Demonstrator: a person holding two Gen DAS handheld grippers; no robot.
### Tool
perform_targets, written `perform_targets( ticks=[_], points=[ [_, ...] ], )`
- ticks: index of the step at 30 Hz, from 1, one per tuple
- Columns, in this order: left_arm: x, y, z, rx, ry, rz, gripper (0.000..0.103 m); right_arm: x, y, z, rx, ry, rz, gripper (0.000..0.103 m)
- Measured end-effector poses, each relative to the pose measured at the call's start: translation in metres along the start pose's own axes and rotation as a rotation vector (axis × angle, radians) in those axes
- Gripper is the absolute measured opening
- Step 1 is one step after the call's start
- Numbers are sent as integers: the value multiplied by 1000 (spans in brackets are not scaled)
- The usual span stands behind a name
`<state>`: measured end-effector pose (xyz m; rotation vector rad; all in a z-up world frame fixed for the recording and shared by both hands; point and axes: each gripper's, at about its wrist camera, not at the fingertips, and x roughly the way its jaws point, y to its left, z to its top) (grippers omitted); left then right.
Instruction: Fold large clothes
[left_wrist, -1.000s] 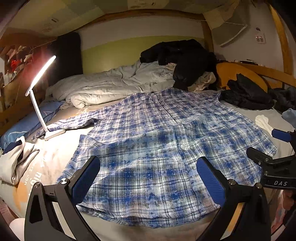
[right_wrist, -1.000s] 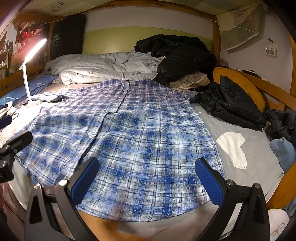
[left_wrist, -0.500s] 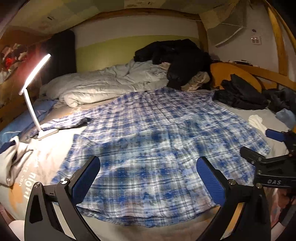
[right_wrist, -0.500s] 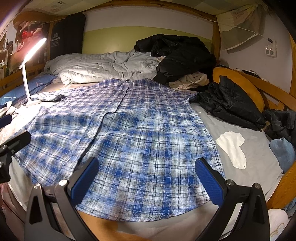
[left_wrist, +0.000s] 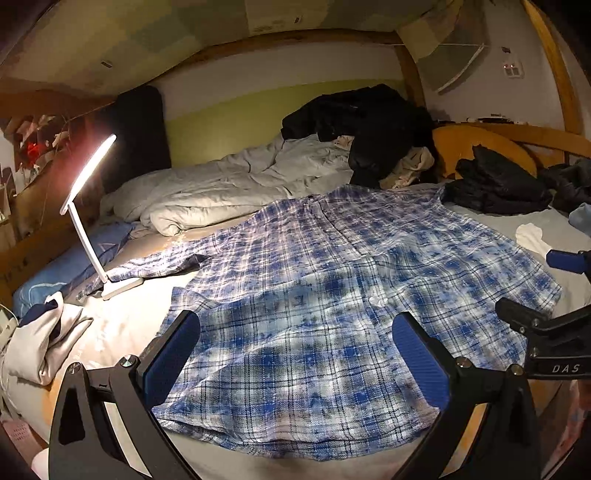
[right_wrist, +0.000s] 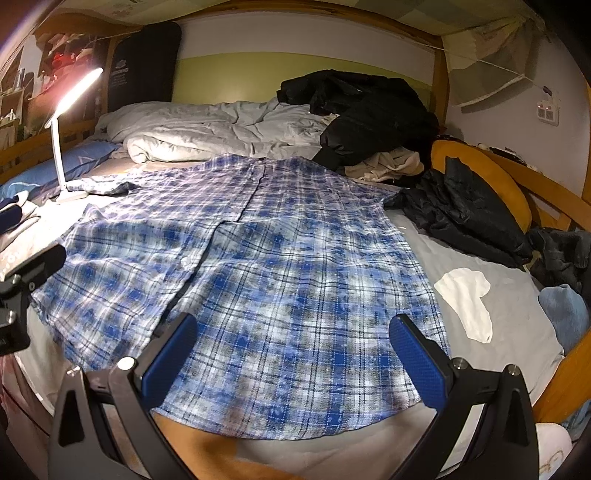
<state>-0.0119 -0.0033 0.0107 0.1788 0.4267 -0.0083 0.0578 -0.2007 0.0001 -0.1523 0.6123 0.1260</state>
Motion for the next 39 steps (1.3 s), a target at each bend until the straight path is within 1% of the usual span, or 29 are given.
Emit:
perform_targets(
  ticks=[4, 6, 7, 10, 13, 16, 18, 21, 23, 25, 26, 28, 30, 31, 34, 35, 37, 39],
  points=[
    [4, 6, 1, -21, 12, 5, 103, 0, 0, -1, 4, 13, 17, 103],
    [6, 10, 2, -43, 24, 1, 103, 2, 3, -2, -19, 46, 72, 103],
    [7, 13, 2, -56, 31, 0, 103, 4, 5, -3, -46, 71, 113, 103],
    [12, 21, 2, -86, 62, 0, 103, 8, 18, -9, -120, 115, 161, 103],
    [17, 25, 1, -90, 100, -8, 103, 12, 40, -22, -224, 169, 234, 103],
    [20, 25, -1, -69, 116, 1, 103, 13, 59, -35, -333, 186, 226, 103],
    [21, 25, -3, -67, 122, 0, 103, 16, 60, -39, -354, 215, 241, 103],
    [23, 28, -7, -65, 139, 0, 103, 27, 59, -46, -352, 282, 256, 103],
    [25, 30, -11, -67, 157, -5, 103, 33, 60, -52, -377, 302, 212, 103],
    [26, 32, -15, -67, 177, -14, 103, 39, 60, -57, -403, 308, 141, 103],
    [27, 32, -16, -63, 187, -19, 103, 41, 58, -55, -400, 309, 129, 103],
    [32, 31, -21, -46, 237, -32, 103, 42, 50, -51, -363, 299, 90, 103],
    [38, 32, -29, -50, 284, -54, 103, 44, 37, -46, -320, 281, 20, 103],
    [40, 31, -33, -44, 303, -68, 103, 46, 31, -43, -302, 276, -8, 103],
    [43, 18, -47, 37, 368, -124, 103, 50, 8, -34, -234, 267, -98, 103],
    [44, 15, -51, 46, 397, -148, 103, 51, 2, -32, -215, 265, -112, 103],
    [48, 11, -63, 35, 473, -221, 103, 50, -8, -28, -175, 261, -130, 103],
    [49, 6, -70, 58, 506, -240, 103, 48, -15, -25, -147, 257, -140, 103]
  ],
)
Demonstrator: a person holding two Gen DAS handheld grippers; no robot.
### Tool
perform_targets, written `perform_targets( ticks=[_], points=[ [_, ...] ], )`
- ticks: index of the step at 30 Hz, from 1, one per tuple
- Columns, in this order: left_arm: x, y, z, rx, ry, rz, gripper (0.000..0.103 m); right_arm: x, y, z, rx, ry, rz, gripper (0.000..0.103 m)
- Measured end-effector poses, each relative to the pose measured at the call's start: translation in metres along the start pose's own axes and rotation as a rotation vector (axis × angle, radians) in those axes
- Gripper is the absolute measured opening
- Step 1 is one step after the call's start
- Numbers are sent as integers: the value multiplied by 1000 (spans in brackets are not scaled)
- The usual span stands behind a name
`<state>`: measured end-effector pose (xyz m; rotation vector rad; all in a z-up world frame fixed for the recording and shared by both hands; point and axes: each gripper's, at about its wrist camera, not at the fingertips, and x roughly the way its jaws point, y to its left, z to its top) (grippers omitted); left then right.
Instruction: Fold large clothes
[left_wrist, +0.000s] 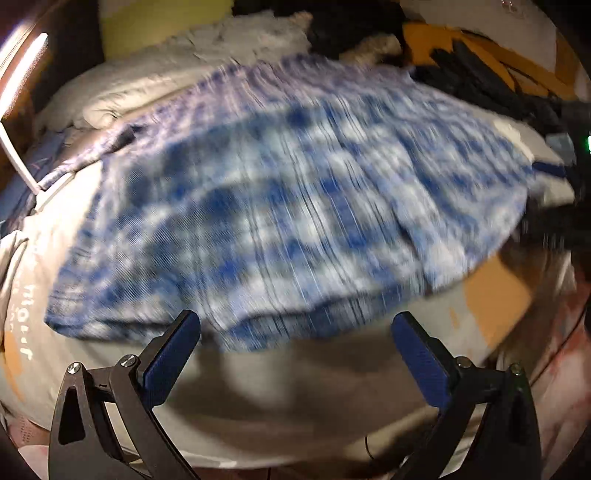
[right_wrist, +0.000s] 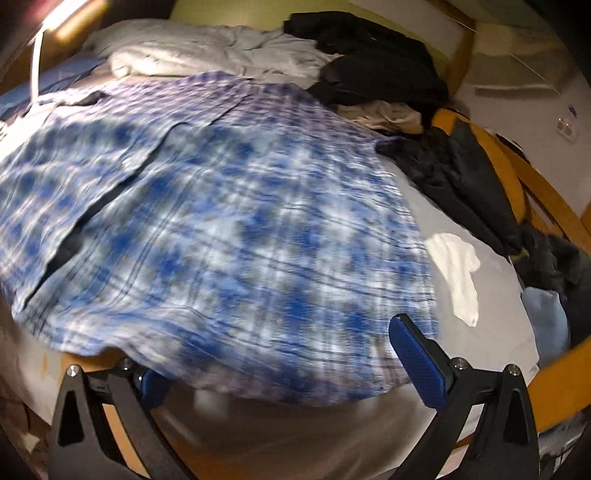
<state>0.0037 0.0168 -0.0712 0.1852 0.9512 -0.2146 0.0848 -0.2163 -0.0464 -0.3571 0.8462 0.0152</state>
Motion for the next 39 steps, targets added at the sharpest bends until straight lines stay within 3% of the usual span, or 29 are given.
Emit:
perform_targets(
  ticks=[6, 13, 14, 15, 16, 20, 22, 24, 25, 27, 28, 30, 36, 39],
  points=[
    [11, -5, -6, 56, 34, 150, 103, -4, -4, 3, 34, -22, -5, 103],
    [8, 32, 2, -108, -15, 228, 103, 6, -5, 0, 22, -4, -53, 103],
    [6, 37, 3, -126, -24, 243, 101, 7, -7, 0, 23, -3, -71, 103],
    [4, 41, 3, -143, -34, 264, 92, 9, -9, -1, 23, -4, -98, 101],
    [0, 46, 4, -162, -45, 298, 81, 9, -11, -1, 26, -11, -112, 94],
    [-3, 71, 5, -251, -62, 393, 56, 6, -25, 0, 78, -31, -122, 65],
    [-4, 84, 6, -312, -70, 371, 26, 6, -33, 0, 113, -27, -126, 36],
    [-10, 90, 7, -330, -83, 315, 18, 3, -39, 0, 146, -34, -132, 25],
    [-14, 90, 9, -344, -106, 289, 15, -2, -44, 1, 174, -55, -134, 25],
    [-24, 85, 14, -325, -160, 287, 6, -12, -49, 1, 203, -103, -138, 17],
    [-29, 81, 16, -299, -184, 306, 3, -18, -50, 2, 207, -133, -143, 8],
    [-40, 76, 18, -283, -229, 318, 2, -25, -51, 2, 208, -166, -142, 4],
    [-84, 69, 21, -252, -365, 405, 2, -58, -74, -1, 290, -294, -157, 3],
    [-99, 71, 23, -258, -351, 401, 2, -75, -87, -3, 305, -330, -169, 3]
  ],
)
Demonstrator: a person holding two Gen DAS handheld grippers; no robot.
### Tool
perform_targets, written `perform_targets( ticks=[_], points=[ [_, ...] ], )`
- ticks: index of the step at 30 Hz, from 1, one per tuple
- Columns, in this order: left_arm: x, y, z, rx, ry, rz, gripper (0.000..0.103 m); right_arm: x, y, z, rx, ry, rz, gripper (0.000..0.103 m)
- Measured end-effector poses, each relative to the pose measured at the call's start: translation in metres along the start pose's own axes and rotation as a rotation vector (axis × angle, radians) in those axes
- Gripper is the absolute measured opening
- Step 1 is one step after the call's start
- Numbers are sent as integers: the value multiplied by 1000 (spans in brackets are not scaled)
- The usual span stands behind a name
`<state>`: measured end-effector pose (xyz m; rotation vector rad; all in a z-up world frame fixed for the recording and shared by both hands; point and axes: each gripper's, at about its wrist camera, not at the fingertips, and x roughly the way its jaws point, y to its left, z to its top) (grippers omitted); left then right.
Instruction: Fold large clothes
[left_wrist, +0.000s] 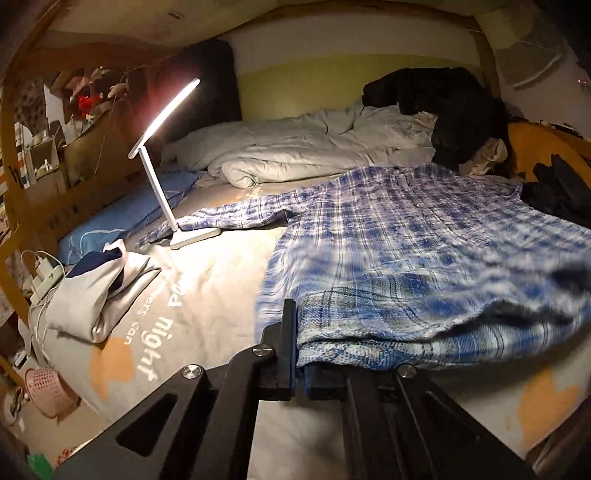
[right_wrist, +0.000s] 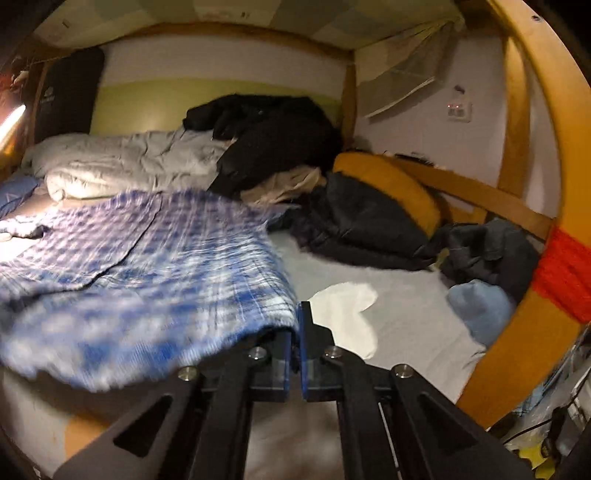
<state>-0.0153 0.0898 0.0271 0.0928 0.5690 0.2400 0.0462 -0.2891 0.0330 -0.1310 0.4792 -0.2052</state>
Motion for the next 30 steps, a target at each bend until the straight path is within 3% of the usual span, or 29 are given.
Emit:
perform_targets(
  ticks=[3, 6, 12, 15, 19, 21, 22, 23, 24, 25, 26, 27, 30],
  points=[
    [-4, -10, 14, 79, -26, 28, 2, 1, -4, 15, -10, 12, 26, 3],
    [14, -19, 40, 117, 6, -9, 2, 10, 2, 39, -44, 17, 52, 3],
    [102, -45, 84, 266, 104, 79, 5, 80, 36, 75, -162, 124, 71, 3],
    [157, -47, 78, 266, 215, 62, 6, 130, 51, 76, -166, 191, 46, 3],
    [203, -47, 56, 249, 309, 8, 7, 185, 65, 57, -135, 301, 93, 3],
    [213, -45, 51, 224, 341, -17, 15, 200, 67, 50, -105, 353, 142, 3],
    [214, -43, 51, 206, 342, -28, 32, 204, 67, 49, -91, 366, 159, 6],
    [214, -40, 50, 190, 338, -37, 46, 206, 68, 49, -87, 364, 163, 9],
    [211, -36, 50, 175, 328, -42, 74, 205, 68, 50, -88, 348, 161, 31],
    [206, -31, 52, 150, 303, -53, 90, 201, 68, 52, -89, 329, 156, 71],
    [199, -29, 53, 128, 281, -68, 93, 197, 67, 54, -84, 310, 155, 86],
    [193, -25, 56, 102, 267, -95, 95, 190, 64, 58, -71, 272, 155, 93],
    [175, -11, 67, 9, 248, -202, 100, 171, 57, 68, -61, 212, 192, 98]
  ],
)
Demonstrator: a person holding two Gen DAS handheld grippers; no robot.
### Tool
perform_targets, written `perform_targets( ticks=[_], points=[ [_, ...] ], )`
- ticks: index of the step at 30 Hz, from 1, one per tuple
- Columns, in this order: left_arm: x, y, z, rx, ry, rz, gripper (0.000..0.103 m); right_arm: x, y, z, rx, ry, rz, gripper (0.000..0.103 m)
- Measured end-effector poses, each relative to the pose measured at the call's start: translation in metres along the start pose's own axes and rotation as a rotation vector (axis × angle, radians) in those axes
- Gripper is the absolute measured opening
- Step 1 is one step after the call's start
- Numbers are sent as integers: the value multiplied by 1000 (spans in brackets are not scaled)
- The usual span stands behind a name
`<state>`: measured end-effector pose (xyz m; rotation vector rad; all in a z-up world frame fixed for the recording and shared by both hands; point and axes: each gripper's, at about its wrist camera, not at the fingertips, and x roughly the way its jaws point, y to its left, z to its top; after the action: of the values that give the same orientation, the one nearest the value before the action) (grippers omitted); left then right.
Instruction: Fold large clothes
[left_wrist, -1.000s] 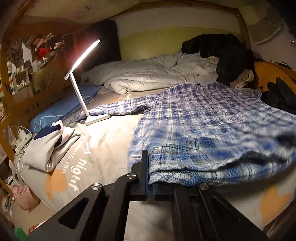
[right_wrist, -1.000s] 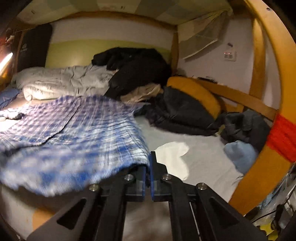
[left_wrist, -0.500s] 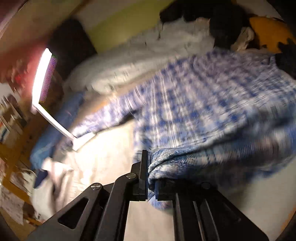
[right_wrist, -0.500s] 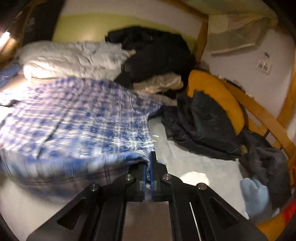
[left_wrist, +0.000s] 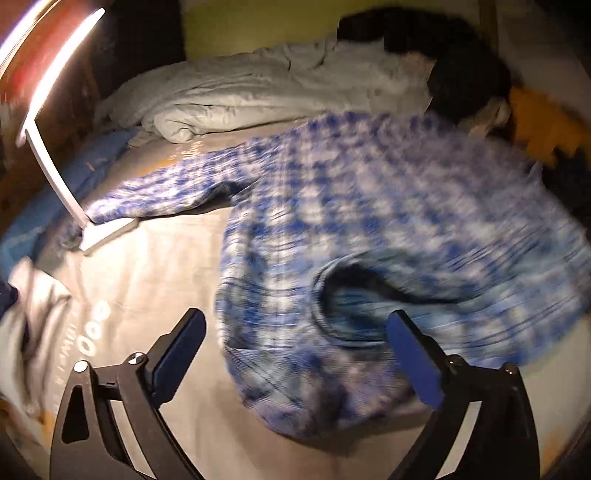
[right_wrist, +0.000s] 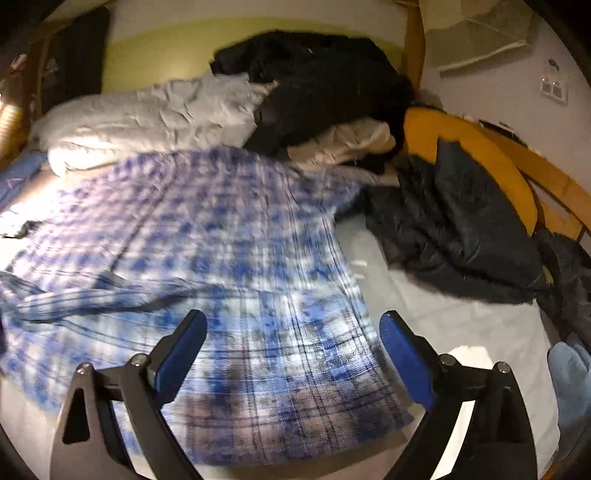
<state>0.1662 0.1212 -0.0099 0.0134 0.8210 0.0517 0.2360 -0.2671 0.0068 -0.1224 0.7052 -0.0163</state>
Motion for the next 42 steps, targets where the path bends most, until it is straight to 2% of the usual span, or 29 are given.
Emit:
perform_targets(
  ticks=[1, 5, 8, 9, 11, 13, 15, 18, 20, 22, 23, 25, 28, 31, 35, 39, 41, 42],
  points=[
    [-5, 2, 1, -22, -5, -26, 101, -5, -3, 1, 5, -15, 5, 103],
    [-14, 3, -1, -16, 10, -19, 102, -25, -27, 0, 74, -34, 16, 103],
    [-1, -6, -9, 81, 107, -24, 102, -28, -46, -2, 118, -19, 9, 103],
    [4, -10, -13, 116, 134, -25, 102, -26, -51, -3, 112, -2, 10, 103],
    [11, -20, -20, 169, 156, 22, 102, -18, -55, -5, 66, 57, 27, 103],
    [13, -26, -24, 203, 174, 21, 102, -12, -55, -10, 27, 90, -4, 103],
    [16, -27, -26, 199, 194, 15, 102, -8, -55, -15, 13, 111, 3, 103],
    [20, -25, -26, 195, 201, 46, 101, 4, -58, -23, 31, 168, 0, 103],
    [20, -20, -25, 180, 195, 44, 88, 9, -61, -24, 59, 192, -16, 103],
    [20, -12, -23, 133, 202, 8, 49, 8, -63, -22, 85, 189, -18, 103],
    [19, -6, -20, 98, 198, -22, 41, 8, -63, -20, 90, 182, -18, 103],
    [14, 2, -13, 46, 163, -44, 11, 4, -59, -17, 93, 155, -21, 103],
    [2, 14, 1, 15, 60, 6, 4, 1, -49, -13, 64, 123, -22, 103],
    [-7, 28, 15, 1, -25, 84, 3, 1, -41, -13, 34, 118, -35, 103],
    [2, 50, 32, -29, -54, 176, 3, 5, -41, -14, 29, 126, -47, 103],
    [22, 67, 32, -84, 1, 150, 8, 4, -48, -13, 63, 119, -50, 103],
    [26, 69, 26, -108, 34, 134, 20, 4, -51, -13, 79, 117, -56, 103],
    [26, 70, 23, -125, 44, 115, 35, 4, -53, -12, 87, 117, -61, 103]
  ],
)
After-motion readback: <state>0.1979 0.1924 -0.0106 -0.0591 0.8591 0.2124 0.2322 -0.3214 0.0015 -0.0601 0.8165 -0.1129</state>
